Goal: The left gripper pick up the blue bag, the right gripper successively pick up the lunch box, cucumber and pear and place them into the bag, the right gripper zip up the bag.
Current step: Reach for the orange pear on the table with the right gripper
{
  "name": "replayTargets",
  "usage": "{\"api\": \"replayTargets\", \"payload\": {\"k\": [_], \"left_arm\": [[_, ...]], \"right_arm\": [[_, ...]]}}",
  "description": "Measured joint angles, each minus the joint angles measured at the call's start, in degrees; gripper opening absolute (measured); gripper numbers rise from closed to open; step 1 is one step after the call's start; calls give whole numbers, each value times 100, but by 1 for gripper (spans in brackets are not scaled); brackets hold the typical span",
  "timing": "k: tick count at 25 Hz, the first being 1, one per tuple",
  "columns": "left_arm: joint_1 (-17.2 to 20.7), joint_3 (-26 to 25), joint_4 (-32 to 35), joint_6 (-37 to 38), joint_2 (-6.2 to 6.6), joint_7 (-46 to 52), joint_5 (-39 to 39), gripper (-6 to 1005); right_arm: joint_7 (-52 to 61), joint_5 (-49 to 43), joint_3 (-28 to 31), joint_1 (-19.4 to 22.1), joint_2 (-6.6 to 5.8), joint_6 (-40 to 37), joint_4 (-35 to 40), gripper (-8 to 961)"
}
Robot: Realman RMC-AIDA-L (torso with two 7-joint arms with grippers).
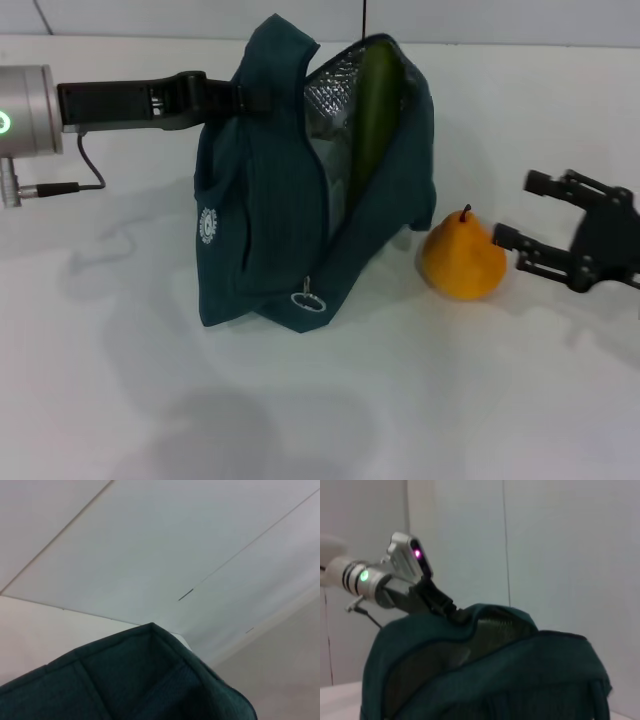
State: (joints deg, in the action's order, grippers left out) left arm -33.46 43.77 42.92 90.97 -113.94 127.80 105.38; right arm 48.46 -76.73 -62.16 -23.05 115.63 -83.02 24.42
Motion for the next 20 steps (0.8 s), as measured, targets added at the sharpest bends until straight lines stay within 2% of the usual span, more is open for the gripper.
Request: {"api": "replayTargets", "payload": {"k": [4, 15, 20], "left_arm": [[6, 0, -3, -4, 2, -33, -7, 42], [-21, -17, -3, -10, 4, -52, -9, 42], [-29, -18, 4, -10, 4, -53, -9, 42]], "right_arm": [[-125, 16, -202, -265, 33, 399, -48, 768], [-131, 37, -425, -532, 59, 678, -80, 459], [-128, 45, -630, -685, 63, 863, -211, 455]]}}
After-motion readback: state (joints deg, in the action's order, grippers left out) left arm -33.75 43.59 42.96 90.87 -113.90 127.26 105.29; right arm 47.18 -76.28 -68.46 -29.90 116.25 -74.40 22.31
